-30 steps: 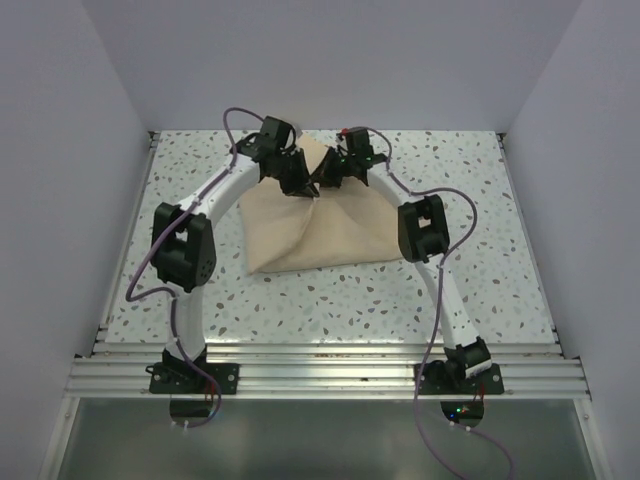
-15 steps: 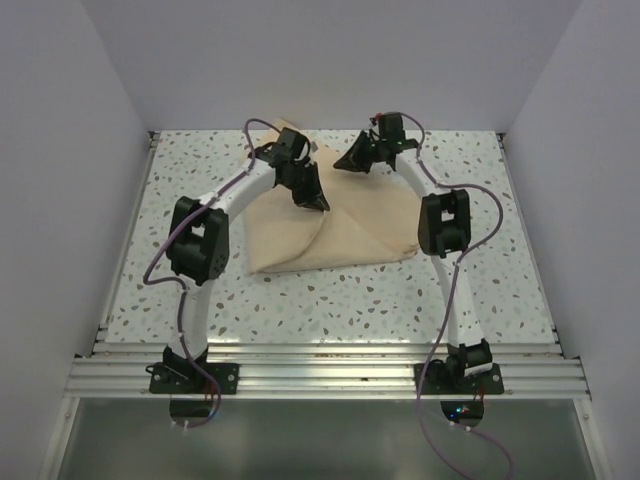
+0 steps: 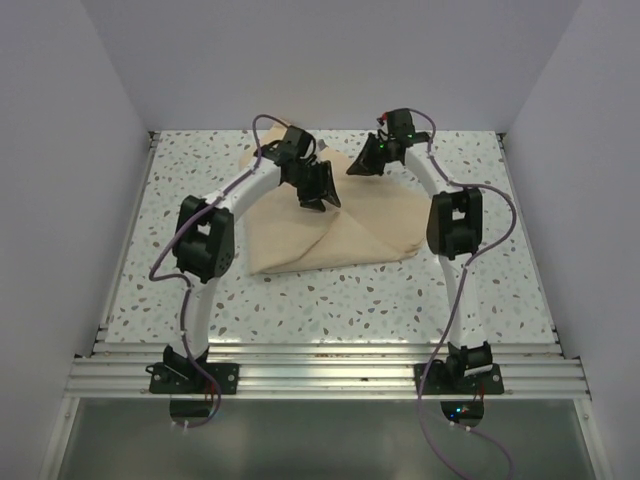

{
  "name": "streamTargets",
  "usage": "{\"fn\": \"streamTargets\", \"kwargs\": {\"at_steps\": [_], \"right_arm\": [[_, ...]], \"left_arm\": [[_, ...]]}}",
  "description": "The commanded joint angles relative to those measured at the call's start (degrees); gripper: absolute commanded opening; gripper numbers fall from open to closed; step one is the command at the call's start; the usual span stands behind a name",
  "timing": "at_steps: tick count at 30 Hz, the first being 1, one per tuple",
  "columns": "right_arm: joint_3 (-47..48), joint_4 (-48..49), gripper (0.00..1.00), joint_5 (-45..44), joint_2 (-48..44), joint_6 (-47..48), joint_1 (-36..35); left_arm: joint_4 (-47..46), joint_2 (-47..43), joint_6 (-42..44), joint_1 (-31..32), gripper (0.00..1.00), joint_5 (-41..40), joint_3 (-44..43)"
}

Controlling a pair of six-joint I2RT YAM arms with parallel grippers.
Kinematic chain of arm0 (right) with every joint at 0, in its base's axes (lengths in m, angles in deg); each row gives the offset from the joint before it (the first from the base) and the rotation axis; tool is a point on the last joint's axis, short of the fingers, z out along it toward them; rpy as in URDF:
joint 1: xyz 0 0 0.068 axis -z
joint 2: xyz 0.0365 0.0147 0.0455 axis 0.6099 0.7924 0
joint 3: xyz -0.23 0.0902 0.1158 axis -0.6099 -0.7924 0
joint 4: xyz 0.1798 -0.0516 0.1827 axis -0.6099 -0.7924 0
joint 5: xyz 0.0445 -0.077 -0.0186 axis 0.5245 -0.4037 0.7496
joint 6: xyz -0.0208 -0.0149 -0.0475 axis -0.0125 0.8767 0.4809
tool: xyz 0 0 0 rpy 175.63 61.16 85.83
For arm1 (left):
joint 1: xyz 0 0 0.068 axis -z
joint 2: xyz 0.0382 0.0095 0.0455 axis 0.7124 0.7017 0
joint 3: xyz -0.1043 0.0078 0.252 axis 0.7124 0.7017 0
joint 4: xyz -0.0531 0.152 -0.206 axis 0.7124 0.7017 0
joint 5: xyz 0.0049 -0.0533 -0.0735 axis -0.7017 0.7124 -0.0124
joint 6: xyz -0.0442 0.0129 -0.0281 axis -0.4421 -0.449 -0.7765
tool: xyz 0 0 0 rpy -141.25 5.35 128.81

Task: Prepare the surgical pack

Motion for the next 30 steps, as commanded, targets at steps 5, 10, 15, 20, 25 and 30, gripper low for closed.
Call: {"fn": "streamTargets", "kwargs": {"at_steps": [5, 10, 15, 20, 25, 30], "right_arm": [[-16.01, -4.23, 0.00, -3.96, -17.51, 6.16, 3.60], [-24.30, -6.15, 0.00, -5.00, -24.02, 7.47, 7.91], [-31.33, -12.74, 0.14, -12.30, -30.34, 12.12, 12.40], [-36.25, -13.90, 0.45, -20.47, -33.69, 16.70, 16.00], [-40.91, -8.02, 0.60, -15.57, -33.70, 15.48, 20.22], [-43.21, -2.21, 0.64, -16.08, -30.88, 14.25, 20.66]], "left_arm": [[-2.70, -10.74, 4.44, 0.17, 0.43, -1.97, 5.39], [-10.87, -10.30, 0.85, 0.79, 0.14, 6.29, 11.37], [-10.81, -6.00, 2.06, 4.82, 0.02, 8.85, 8.92], [-10.80, -3.98, 1.63, 8.16, 0.00, 8.32, 9.88], [-7.38, -2.48, 3.12, 8.96, 0.00, 2.71, 8.57], [-2.11, 0.06, 3.38, 9.57, 0.00, -3.18, 5.41]]}}
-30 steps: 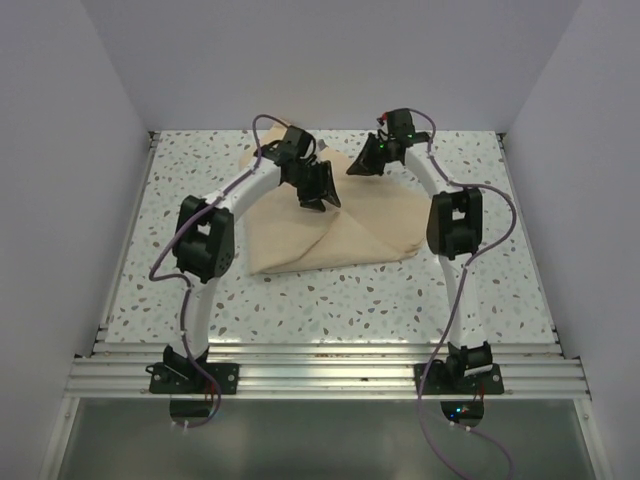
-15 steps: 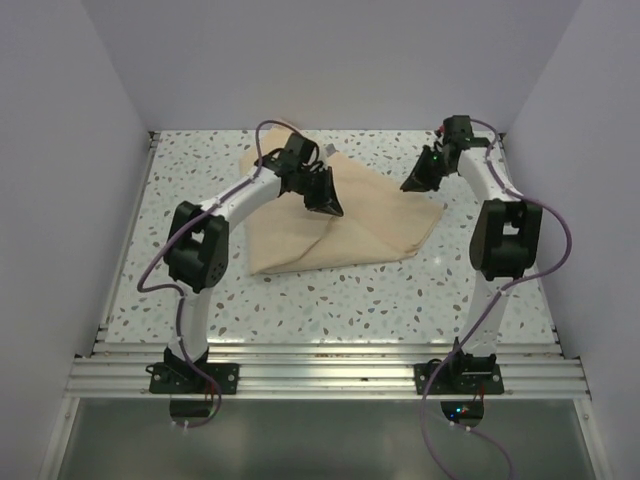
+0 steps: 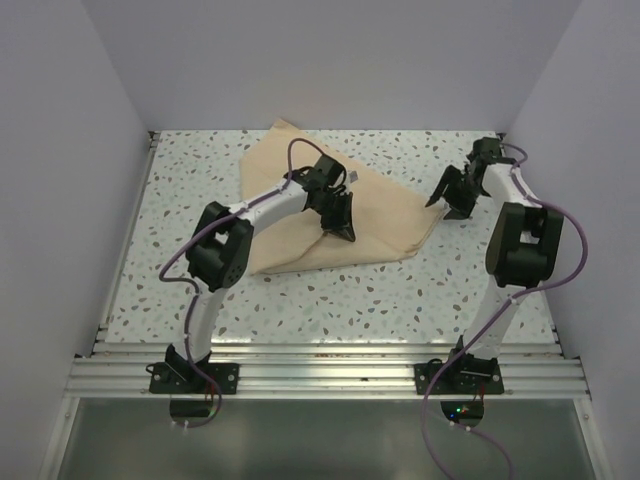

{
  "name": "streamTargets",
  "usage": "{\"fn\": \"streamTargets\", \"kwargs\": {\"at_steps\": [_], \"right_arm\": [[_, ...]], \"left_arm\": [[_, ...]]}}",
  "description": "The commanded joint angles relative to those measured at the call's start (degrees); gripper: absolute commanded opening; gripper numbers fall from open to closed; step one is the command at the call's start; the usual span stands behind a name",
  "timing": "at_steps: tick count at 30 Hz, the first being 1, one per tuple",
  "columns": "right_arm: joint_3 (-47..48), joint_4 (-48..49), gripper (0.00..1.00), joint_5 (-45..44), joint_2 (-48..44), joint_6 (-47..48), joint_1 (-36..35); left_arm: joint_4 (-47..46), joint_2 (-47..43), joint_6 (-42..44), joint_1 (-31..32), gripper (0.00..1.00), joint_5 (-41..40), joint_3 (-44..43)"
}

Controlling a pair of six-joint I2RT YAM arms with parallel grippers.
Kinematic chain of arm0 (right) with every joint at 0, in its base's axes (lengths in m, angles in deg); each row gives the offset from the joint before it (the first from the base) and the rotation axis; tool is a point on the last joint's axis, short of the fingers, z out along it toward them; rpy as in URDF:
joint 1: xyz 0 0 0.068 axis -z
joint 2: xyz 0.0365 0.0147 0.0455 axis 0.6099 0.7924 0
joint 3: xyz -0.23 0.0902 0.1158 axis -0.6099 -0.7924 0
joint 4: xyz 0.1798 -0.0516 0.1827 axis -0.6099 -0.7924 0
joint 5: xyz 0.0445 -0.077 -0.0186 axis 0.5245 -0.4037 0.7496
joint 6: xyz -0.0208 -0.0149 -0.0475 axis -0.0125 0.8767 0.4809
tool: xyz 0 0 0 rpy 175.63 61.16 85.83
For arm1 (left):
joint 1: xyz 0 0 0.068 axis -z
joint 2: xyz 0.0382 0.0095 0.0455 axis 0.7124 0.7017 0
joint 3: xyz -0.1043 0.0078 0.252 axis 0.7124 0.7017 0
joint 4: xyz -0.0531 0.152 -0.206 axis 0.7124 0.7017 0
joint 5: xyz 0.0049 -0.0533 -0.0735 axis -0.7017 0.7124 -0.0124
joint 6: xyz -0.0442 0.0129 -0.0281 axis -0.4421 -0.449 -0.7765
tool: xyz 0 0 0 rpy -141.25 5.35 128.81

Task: Prepare the surgical pack

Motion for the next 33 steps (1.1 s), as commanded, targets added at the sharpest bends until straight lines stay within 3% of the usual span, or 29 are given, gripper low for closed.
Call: {"fn": "streamTargets", "kwargs": {"at_steps": [1, 5, 11, 16, 19, 25, 33], "right_arm": [[-0.78, 6.23, 0.66, -0.76, 0.72, -0.36, 0.42], [-1.40, 9.31, 0.72, -3.05, 2.39, 0.26, 0.69], [2.28, 9.93, 0.74, -3.14, 9.41, 1.05, 0.95], [5.10, 8.53, 0.72, -5.07, 12.41, 1.05, 0.95], [7.38, 7.12, 0.65, -4.11, 14.44, 1.31, 0.95], [1.25, 7.56, 0.64, -7.26, 9.53, 1.92, 0.95], [1.24, 5.18, 0.65, -10.00, 7.58, 0.87, 0.87]], "left_arm": [[4.17, 2.21, 1.87, -0.15, 0.00, -4.55, -4.74], [6.19, 4.32, 2.75, 0.64, 0.00, -5.16, -7.29], [7.69, 5.29, 3.72, 0.90, 0.00, -6.04, -8.17], [8.31, 5.29, 3.90, 1.08, 0.00, -6.13, -8.61], [8.31, 5.38, 3.81, 0.99, 0.00, -6.13, -8.70], [8.39, 5.20, 3.64, 0.99, 0.00, -5.78, -9.40], [8.13, 5.29, 3.64, 1.08, 0.00, -5.51, -9.67]]}}
